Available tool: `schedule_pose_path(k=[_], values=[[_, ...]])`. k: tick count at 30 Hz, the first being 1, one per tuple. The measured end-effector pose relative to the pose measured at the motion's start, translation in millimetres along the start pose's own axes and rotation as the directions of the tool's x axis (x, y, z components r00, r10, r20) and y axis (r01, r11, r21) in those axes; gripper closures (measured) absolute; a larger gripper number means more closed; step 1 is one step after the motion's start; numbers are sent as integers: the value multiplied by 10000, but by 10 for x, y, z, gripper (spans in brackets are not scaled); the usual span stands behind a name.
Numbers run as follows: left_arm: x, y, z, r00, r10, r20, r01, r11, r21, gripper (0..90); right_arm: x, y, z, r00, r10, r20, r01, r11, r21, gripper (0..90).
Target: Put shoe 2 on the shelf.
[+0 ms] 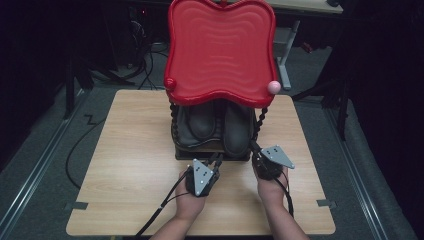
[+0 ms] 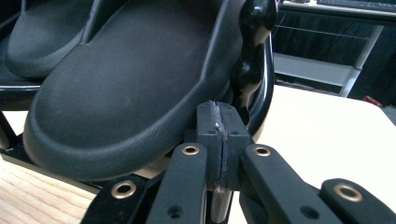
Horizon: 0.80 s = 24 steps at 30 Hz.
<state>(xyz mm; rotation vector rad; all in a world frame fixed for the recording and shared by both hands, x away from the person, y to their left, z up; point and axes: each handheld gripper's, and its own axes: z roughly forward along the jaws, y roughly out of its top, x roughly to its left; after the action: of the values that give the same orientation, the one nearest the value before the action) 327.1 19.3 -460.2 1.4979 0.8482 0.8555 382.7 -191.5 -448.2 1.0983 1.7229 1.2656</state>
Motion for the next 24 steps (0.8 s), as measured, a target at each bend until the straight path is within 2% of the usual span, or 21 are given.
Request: schedule_pose_path(k=[5,9,14,17,20,24], values=[[-29,79,212,9999,-122,-108,124,9998,176,761,23,41,50,9998,-200,11,200,9998,4,898],[17,86,254,9993,-255,-282,262,9994,242,758,36,99,103,9999,-139,49,139,9999,-34,899],[115,98,312,9975,-394,-585,413,9987,314,757,96,194,202,9991,-392,130,393,9992,-60,898],[143,101,330,9976,-407,-555,427,9985,354,755,86,240,234,9991,-392,163,393,9992,-81,872],[149,93,341,9976,-387,-566,407,9985,352,754,92,225,132,9991,-422,67,424,9988,-246,853],[147,90,347,9977,-342,-591,361,9988,317,755,157,81,-86,9983,-336,-468,323,9991,-282,875]])
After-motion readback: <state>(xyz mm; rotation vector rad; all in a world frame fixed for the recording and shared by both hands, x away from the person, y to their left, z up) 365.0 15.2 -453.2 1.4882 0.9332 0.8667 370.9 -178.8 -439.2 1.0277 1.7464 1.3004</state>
